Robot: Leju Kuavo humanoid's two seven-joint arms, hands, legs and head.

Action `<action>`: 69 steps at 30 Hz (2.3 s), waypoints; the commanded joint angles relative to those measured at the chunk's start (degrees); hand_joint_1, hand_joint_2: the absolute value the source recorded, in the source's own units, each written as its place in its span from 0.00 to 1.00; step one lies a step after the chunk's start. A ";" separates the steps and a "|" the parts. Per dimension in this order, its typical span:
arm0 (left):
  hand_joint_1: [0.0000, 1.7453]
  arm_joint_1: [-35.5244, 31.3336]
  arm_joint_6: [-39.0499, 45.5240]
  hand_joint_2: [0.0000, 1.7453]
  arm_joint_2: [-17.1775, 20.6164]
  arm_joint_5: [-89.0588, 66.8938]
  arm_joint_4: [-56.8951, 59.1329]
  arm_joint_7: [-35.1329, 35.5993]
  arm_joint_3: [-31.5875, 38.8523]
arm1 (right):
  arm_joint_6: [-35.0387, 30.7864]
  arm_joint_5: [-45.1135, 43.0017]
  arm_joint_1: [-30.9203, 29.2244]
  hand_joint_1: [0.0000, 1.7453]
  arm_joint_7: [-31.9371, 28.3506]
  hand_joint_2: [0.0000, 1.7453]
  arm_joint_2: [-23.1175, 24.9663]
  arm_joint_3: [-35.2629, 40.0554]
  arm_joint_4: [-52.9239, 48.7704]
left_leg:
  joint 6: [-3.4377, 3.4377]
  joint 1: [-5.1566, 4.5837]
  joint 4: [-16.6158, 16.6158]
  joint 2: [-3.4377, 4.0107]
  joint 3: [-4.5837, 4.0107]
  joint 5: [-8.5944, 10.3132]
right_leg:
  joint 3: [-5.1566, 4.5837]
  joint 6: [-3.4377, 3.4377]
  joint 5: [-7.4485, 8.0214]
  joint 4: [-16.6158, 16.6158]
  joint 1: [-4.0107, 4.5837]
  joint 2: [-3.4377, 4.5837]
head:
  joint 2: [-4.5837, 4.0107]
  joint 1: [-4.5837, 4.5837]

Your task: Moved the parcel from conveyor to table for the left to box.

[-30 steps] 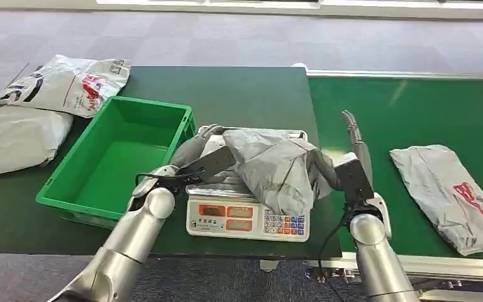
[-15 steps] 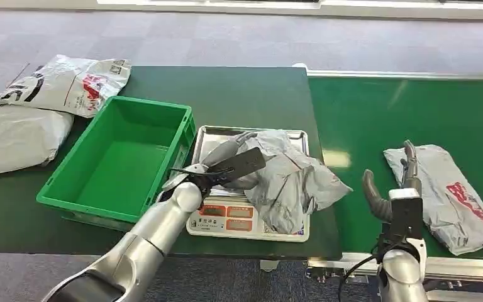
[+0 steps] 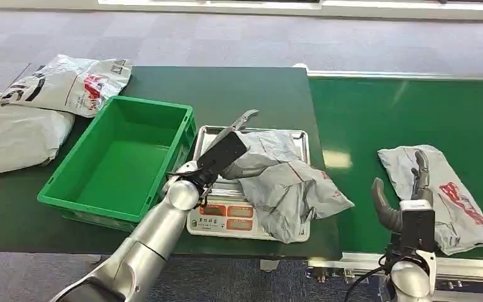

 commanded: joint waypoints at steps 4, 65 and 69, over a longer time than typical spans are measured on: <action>1.00 1.86 -1.40 1.00 1.81 9.62 -2.42 -3.13 -7.70 | 1.58 -0.52 0.25 0.00 -0.82 1.00 0.00 -2.39 -0.04 | 0.00 0.00 -0.13 -0.03 0.24 -0.02 | 0.23 -0.06 -0.03 -0.13 0.00 0.01 | 0.00 0.00; 1.00 -4.16 6.00 1.00 -2.60 -5.28 18.38 4.89 -10.85 | 5.25 3.26 -0.44 0.00 0.67 1.00 3.87 -4.89 -1.27 | 0.00 0.02 -0.10 0.05 0.19 0.00 | 0.19 -0.05 0.01 -0.09 0.02 0.08 | -0.02 0.00; 1.00 -3.78 6.99 1.00 -1.45 -5.21 18.63 5.16 -9.79 | 5.49 3.23 -0.21 0.00 0.75 1.00 4.05 -4.57 -1.00 | 0.00 0.03 -0.15 0.08 0.27 0.01 | 0.25 -0.06 0.04 -0.16 0.03 0.13 | 0.00 0.00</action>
